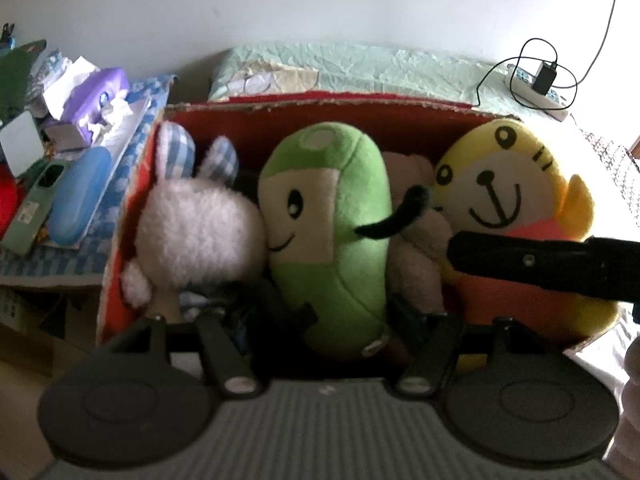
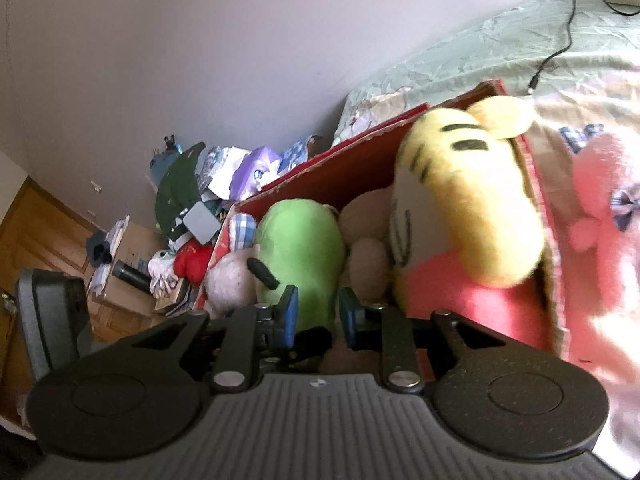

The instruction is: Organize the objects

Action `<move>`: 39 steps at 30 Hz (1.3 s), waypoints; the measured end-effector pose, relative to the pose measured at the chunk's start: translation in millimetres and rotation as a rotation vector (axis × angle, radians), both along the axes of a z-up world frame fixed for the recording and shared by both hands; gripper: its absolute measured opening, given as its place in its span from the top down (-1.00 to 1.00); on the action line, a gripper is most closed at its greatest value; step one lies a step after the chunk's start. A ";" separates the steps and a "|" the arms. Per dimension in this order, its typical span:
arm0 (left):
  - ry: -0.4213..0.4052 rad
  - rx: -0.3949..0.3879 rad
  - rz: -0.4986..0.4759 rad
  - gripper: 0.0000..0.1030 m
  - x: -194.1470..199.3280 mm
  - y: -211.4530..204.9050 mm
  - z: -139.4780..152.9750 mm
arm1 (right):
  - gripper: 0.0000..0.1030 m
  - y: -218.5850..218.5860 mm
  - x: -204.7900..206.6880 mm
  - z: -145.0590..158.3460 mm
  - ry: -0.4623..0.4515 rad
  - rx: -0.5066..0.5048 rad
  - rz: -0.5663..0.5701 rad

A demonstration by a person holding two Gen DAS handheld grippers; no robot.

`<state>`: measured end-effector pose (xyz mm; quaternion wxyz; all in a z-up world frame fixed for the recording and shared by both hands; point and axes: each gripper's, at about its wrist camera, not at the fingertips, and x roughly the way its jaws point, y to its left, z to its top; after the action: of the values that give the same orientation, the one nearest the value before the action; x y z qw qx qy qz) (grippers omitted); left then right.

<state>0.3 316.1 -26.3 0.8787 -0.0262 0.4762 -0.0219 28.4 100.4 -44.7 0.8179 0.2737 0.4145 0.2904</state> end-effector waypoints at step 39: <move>-0.019 0.013 0.052 -0.77 -16.7 3.1 -7.9 | 0.65 2.5 -27.9 4.6 -0.124 -0.194 -0.066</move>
<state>-16.4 319.2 -34.1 0.8836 -0.0327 0.4672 0.0039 0.5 102.8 -40.1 0.8738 0.1882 0.3801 0.2380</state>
